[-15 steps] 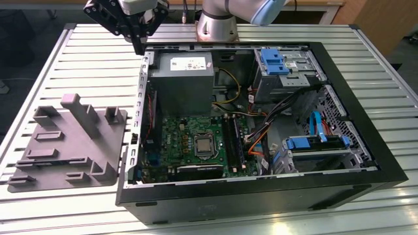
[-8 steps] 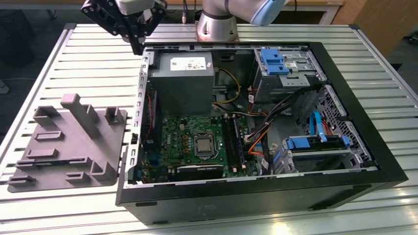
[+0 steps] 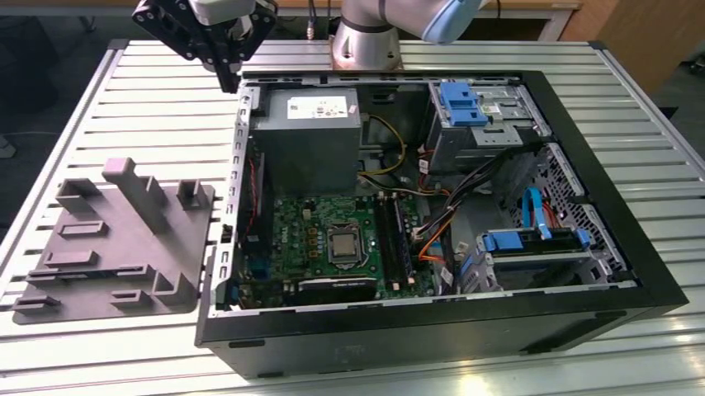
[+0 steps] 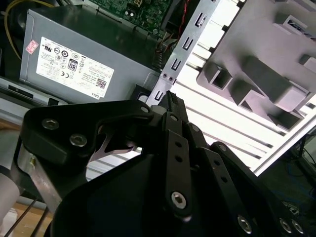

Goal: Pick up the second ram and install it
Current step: 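Reach for the second ram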

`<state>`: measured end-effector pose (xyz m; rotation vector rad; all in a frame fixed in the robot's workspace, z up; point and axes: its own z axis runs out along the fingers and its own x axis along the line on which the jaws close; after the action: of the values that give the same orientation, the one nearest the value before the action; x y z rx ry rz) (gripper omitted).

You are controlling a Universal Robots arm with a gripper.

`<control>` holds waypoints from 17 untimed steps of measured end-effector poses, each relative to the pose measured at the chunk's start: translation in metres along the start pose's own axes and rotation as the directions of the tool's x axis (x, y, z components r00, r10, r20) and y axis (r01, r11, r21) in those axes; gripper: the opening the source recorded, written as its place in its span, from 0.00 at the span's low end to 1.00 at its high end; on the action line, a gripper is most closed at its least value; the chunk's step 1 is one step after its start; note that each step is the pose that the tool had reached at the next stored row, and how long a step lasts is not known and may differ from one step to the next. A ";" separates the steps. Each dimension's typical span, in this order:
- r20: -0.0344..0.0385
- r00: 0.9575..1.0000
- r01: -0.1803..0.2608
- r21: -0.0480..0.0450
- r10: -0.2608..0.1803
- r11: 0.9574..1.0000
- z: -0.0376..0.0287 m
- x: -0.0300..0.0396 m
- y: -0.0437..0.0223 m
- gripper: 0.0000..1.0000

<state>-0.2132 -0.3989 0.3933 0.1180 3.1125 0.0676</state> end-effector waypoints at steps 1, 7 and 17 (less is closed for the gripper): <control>0.000 1.000 0.000 0.000 0.000 1.000 0.0000 0.0005 0.0000 0.11; 0.000 1.000 0.000 0.000 0.000 1.000 -0.0001 0.0038 -0.0003 0.11; 0.000 1.000 0.000 0.000 0.000 1.000 -0.0003 0.0098 -0.0007 0.11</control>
<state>-0.2230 -0.3989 0.3933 0.1180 3.1125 0.0676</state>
